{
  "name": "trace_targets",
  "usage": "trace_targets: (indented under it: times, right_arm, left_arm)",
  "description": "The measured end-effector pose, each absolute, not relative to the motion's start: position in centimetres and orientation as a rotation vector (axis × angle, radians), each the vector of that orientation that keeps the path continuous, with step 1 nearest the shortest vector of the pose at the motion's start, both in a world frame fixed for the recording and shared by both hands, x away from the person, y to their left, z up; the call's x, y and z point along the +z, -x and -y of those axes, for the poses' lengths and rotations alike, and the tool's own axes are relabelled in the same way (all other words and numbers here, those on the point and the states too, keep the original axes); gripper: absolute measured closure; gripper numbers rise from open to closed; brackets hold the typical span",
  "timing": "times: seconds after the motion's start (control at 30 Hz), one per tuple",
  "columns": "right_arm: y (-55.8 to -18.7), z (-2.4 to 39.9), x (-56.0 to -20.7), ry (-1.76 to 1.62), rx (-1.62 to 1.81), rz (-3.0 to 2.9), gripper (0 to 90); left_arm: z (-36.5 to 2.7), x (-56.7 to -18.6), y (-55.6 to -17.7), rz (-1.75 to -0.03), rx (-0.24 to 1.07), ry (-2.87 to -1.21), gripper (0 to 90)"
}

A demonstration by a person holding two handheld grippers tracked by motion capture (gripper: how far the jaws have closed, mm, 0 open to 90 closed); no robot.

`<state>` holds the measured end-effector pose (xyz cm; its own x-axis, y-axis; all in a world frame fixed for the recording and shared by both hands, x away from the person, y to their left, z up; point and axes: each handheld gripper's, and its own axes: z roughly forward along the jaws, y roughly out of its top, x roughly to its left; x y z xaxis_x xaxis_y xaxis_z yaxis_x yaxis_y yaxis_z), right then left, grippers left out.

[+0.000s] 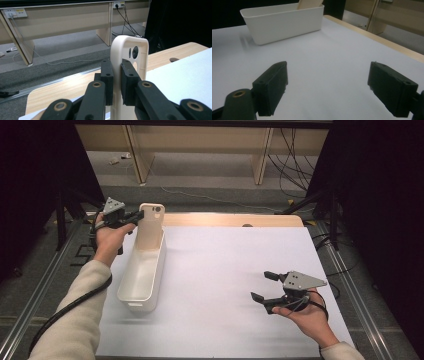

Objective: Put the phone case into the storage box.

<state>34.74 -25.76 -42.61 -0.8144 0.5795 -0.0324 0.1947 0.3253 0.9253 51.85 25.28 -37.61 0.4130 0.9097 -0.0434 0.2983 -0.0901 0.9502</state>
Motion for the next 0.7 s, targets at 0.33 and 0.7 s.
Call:
trace_targets:
  times: [0.33,0.7]
  right_arm:
    - [-34.75,25.77,-42.62,-0.689,1.488,-2.238,17.7]
    - [-34.76,25.77,-42.62,-0.689,1.488,-2.238,17.7]
  left_arm:
    - [-25.14,-37.92,-52.0,-1.09,0.727,-1.631,81.6]
    - [-25.11,-38.3,-52.05,-1.099,0.723,-1.64,81.6]
